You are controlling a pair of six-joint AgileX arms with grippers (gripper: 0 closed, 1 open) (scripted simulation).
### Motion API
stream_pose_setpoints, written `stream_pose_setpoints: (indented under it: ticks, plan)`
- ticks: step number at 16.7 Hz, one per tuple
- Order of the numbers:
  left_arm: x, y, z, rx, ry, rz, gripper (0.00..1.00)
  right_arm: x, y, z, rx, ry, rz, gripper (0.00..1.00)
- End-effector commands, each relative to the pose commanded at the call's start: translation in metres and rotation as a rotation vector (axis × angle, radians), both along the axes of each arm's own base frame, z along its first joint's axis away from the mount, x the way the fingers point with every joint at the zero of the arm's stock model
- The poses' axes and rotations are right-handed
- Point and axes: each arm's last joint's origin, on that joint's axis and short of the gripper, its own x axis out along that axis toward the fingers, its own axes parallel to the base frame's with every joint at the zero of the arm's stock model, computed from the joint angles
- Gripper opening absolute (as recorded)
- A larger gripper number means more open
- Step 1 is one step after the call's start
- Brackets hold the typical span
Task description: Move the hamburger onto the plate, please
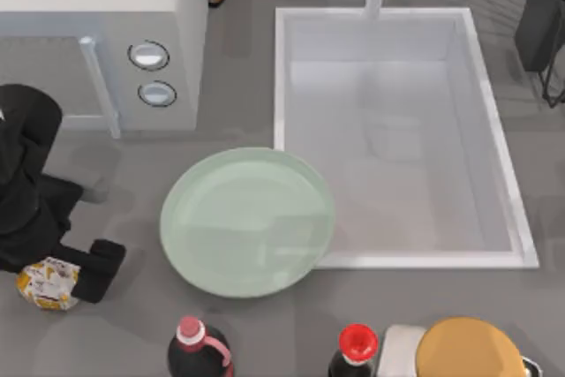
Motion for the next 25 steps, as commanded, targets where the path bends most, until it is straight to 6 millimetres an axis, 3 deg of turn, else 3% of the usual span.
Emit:
stream_pose_setpoints:
  ticks: [3, 11, 12, 15, 22, 25]
  plan:
    - [0.0, 0.0, 0.0, 0.0, 0.0, 0.0, 0.02, 0.0, 0.0, 0.0, 0.0, 0.0, 0.0, 1.0]
    - [0.0, 0.0, 0.0, 0.0, 0.0, 0.0, 0.0, 0.0, 0.0, 0.0, 0.0, 0.0, 0.0, 1.0]
    - [0.0, 0.0, 0.022, -0.014, -0.031, 0.002, 0.0, 0.0, 0.0, 0.0, 0.0, 0.0, 0.0, 1.0]
    - [0.004, -0.001, 0.032, -0.015, -0.038, -0.001, 0.0, 0.0, 0.0, 0.0, 0.0, 0.0, 0.0, 1.0]
    - [0.003, 0.0, 0.106, -0.012, -0.016, 0.001, 0.0, 0.0, 0.0, 0.0, 0.0, 0.0, 0.0, 1.0]
    - [0.0, 0.0, 0.122, -0.014, -0.031, 0.002, 0.0, 0.0, 0.0, 0.0, 0.0, 0.0, 0.0, 1.0]
